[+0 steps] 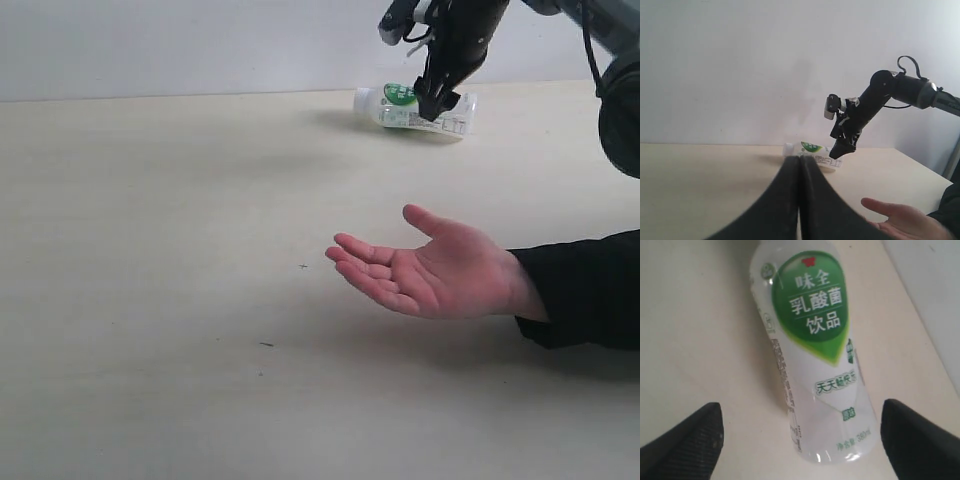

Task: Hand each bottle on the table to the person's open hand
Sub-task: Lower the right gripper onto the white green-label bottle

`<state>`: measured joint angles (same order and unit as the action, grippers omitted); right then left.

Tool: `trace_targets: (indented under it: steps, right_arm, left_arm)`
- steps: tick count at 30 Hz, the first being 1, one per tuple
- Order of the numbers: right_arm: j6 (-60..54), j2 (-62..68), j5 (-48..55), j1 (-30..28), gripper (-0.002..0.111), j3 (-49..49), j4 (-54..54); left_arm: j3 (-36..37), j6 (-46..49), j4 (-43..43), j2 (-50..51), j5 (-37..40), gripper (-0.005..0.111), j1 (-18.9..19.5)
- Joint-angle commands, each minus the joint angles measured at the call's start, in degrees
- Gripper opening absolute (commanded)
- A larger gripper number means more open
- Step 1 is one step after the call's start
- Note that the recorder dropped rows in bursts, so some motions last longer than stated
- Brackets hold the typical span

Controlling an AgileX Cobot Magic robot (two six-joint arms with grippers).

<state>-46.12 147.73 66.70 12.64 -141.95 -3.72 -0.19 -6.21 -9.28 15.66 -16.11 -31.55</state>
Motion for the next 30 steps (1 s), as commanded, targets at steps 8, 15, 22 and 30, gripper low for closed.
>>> trace_targets:
  steps: [8,15,22,30]
  right_arm:
    - [-5.17,3.03,-9.03,0.00,0.081,-0.74,-1.63]
    - [-6.68,4.47,-12.37,0.00,0.081,-0.74,-2.68]
    - [-8.07,6.79,-14.39,0.00,0.081,-0.74,-2.93]
    - [-8.14,7.50,-15.93,0.00,0.073,-0.74,-4.48]
  left_arm:
    - [0.19,0.01,0.20,-0.32,0.25,0.000,0.19]
    - [0.19,0.01,0.20,-0.32,0.25,0.000,0.19]
    - [0.19,0.01,0.20,-0.32,0.25,0.000,0.19]
    - [0.19,0.01,0.20,-0.32,0.25,0.000,0.19]
